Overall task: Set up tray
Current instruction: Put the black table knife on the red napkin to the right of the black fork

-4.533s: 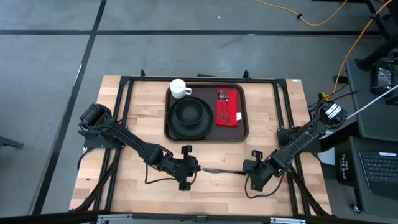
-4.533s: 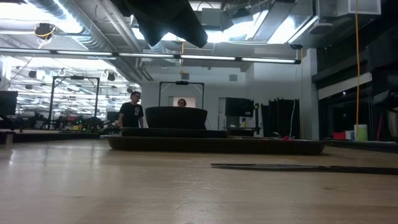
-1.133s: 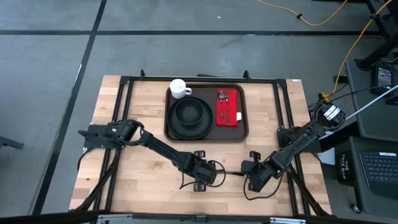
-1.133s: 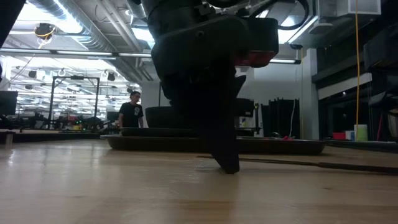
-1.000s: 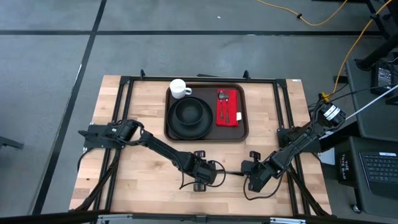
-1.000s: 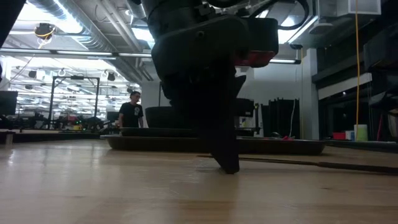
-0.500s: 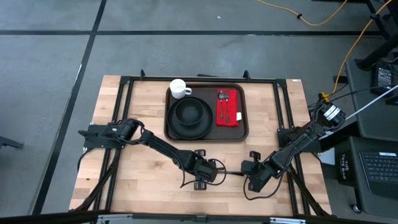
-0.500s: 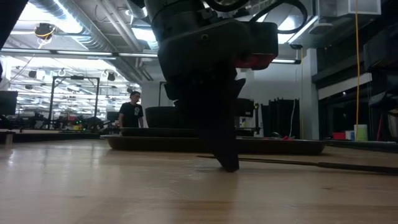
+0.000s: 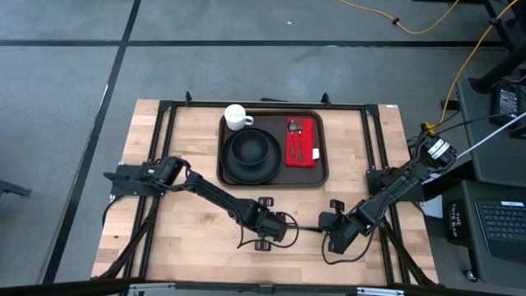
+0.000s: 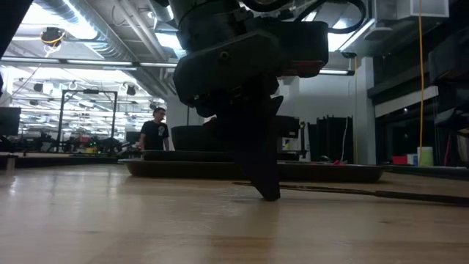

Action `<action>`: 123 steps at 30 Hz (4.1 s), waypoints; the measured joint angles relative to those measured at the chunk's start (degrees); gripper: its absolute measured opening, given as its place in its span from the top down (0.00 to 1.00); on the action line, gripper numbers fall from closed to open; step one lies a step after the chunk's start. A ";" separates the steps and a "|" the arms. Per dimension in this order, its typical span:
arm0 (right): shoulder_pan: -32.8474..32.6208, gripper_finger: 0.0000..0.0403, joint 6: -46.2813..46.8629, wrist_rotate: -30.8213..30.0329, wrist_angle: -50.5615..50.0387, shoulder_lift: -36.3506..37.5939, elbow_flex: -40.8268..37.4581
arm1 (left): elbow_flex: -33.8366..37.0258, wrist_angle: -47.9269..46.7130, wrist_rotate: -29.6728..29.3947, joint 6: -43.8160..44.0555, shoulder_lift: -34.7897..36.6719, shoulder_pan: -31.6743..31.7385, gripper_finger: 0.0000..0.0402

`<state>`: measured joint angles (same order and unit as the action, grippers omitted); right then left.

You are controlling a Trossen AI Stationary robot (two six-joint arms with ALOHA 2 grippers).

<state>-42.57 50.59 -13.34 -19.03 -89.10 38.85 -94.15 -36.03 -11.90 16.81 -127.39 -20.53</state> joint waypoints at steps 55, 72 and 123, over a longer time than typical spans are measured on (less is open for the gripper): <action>3.05 0.86 -16.05 -8.63 -2.90 0.00 12.90 | 0.11 0.28 -3.51 -1.08 3.72 -0.15 0.86; 6.75 0.66 -23.34 -9.83 -0.93 -2.53 12.92 | 0.04 0.24 -6.19 -1.63 3.80 -0.15 0.86; 9.09 0.70 -24.09 -9.17 -0.87 -6.95 12.90 | 0.02 1.33 -4.66 -1.52 3.82 -0.13 0.86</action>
<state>-33.47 26.50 -22.51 -19.90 -96.05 51.75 -94.13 -34.70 -16.56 15.29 -123.57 -20.67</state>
